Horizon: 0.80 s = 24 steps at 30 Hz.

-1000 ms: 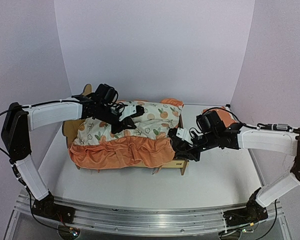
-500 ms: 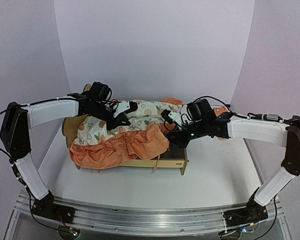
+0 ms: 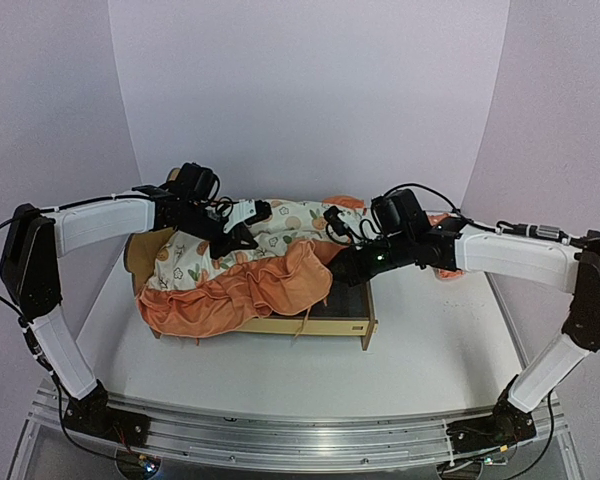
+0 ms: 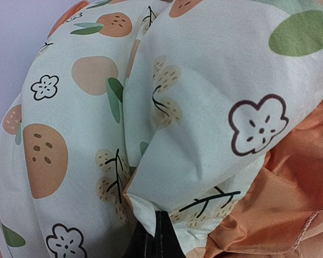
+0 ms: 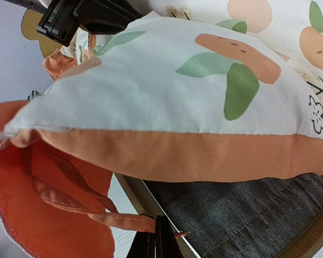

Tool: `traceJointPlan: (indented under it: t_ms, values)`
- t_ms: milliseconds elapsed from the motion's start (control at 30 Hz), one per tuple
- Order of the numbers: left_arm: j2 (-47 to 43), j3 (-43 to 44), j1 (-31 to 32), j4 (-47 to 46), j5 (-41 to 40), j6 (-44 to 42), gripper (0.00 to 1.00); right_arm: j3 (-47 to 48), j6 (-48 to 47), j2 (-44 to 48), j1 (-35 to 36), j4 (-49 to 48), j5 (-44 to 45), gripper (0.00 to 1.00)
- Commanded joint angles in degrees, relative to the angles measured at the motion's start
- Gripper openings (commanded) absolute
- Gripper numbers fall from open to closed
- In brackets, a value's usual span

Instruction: Set up the pet bed

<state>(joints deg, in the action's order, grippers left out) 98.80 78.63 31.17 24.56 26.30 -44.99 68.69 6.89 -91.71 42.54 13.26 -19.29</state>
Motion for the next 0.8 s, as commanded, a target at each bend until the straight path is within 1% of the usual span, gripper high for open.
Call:
traceJointPlan:
  t_ms: [0, 200, 433, 600, 767]
  values:
    - [-1.43, 1.08, -1.29, 1.12, -0.84, -0.04, 0.0, 1.28, 6.83, -2.79, 0.35, 0.37, 0.59, 0.0]
    - [-0.81, 1.35, -1.33, 1.28, -0.38, 0.27, 0.0, 1.44, 12.29, -5.99, 0.35, 0.28, 1.71, 0.0]
    - [-0.27, 1.52, -1.29, 1.28, -0.02, 0.08, 0.0, -0.15, 16.01, -6.51, 0.42, 0.36, 3.19, 0.0]
    - [0.29, 1.66, -1.29, 1.19, 0.7, 0.43, 0.0, -0.3, 17.12, -7.64, 0.97, 0.69, 5.29, 0.0]
    - [0.69, 2.05, -1.29, 1.49, 1.42, 1.07, 0.0, 0.73, 16.07, -9.34, 1.96, 2.04, 7.6, 0.0]
